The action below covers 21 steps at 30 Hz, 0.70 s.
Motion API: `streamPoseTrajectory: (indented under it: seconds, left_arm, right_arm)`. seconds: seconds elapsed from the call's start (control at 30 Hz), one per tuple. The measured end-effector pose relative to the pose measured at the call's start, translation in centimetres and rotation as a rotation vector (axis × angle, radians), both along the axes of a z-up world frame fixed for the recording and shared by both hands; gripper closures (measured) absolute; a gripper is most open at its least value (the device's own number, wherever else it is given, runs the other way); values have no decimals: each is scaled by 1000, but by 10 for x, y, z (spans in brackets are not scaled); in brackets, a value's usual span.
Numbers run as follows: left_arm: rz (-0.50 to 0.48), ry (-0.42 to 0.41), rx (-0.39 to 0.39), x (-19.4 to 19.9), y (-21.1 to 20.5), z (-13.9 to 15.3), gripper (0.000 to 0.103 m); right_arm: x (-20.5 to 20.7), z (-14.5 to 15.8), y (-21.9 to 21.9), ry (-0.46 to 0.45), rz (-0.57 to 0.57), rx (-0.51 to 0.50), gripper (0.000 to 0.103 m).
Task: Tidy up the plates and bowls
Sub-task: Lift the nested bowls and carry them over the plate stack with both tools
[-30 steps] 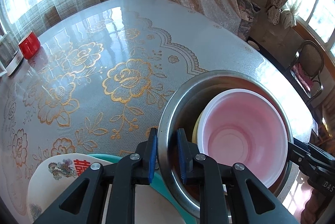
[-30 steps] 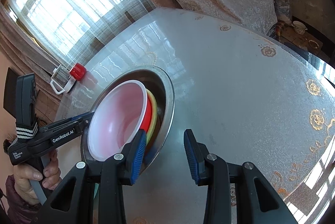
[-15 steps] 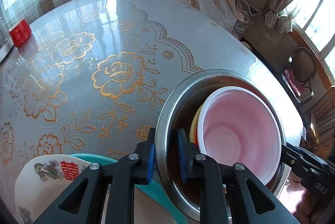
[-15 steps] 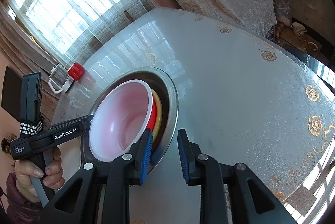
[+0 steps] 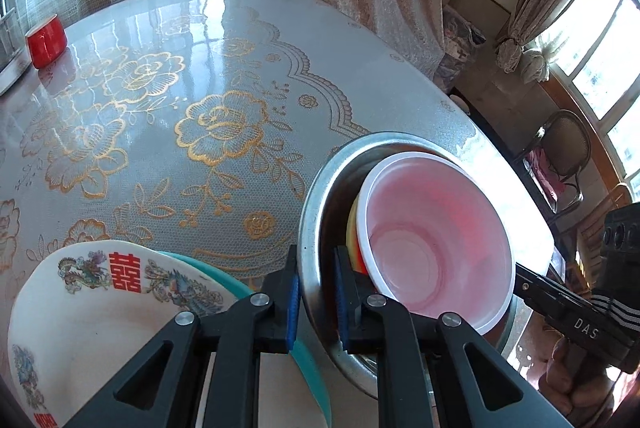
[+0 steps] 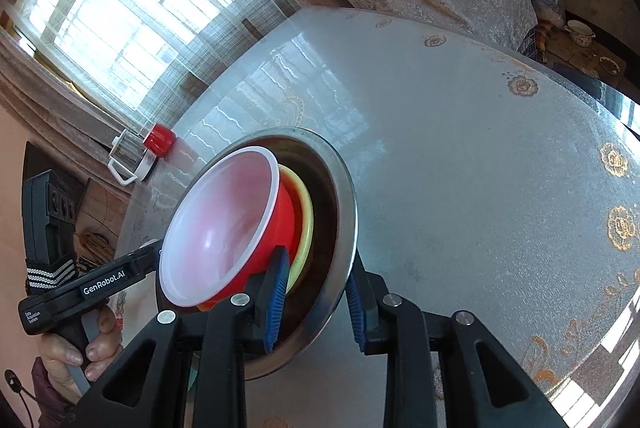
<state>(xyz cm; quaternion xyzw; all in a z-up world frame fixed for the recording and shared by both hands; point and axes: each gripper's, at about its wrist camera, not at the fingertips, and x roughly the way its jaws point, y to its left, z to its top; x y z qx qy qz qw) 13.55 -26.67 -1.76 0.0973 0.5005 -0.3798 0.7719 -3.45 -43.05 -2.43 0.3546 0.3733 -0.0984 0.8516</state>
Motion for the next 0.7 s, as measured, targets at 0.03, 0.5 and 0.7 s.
streamPoseTrajectory:
  seconds: [0.03, 0.5, 0.7]
  left_arm:
    - [4, -3, 1, -4, 1, 0, 90]
    - [35, -87, -59, -40, 29, 20, 87]
    - [69, -134, -85, -47, 50, 36, 87]
  right_arm:
    - [-1, 2, 1, 2, 1, -16, 75]
    - [-18, 25, 12, -50, 44, -128, 76]
    - [-18, 38, 21, -84, 79, -140, 77]
